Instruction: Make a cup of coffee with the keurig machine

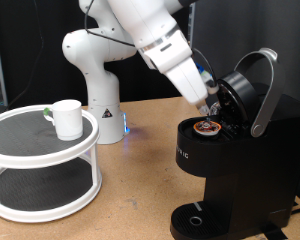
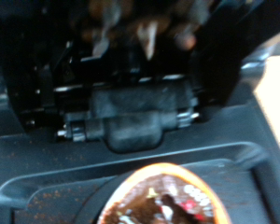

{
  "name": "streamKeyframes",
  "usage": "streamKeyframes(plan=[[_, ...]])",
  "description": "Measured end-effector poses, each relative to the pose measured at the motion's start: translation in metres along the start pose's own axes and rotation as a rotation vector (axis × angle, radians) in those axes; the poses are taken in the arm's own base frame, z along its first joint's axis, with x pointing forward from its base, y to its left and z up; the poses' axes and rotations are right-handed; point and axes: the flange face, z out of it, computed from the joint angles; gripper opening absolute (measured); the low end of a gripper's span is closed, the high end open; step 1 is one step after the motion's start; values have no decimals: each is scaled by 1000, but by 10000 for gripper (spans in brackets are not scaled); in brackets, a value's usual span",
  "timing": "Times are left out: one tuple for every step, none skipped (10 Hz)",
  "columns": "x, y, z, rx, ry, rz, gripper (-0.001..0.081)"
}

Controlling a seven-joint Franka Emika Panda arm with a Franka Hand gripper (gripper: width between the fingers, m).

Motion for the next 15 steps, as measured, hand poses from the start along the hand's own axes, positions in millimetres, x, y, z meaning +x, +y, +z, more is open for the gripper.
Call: streamKeyframes(plan=[[0, 0, -7, 4, 9, -6, 807], [-1, 0, -6, 5, 6, -5, 807], [-1, 1, -7, -2, 19, 2, 807], [-1, 4, -11, 0, 37, 18, 807], [-1, 8, -20, 14, 54, 34, 807], [0, 13, -33, 30, 69, 44, 807], [3, 16, -49, 49, 82, 48, 807], [5, 19, -65, 67, 95, 48, 807], [9, 21, -81, 80, 108, 47, 807], [12, 22, -96, 93, 120, 44, 807], [15, 23, -109, 104, 130, 41, 807], [16, 24, -120, 116, 135, 38, 807], [17, 25, -125, 130, 134, 38, 807], [16, 25, -124, 128, 133, 39, 807], [17, 24, -122, 136, 141, 37, 807]])
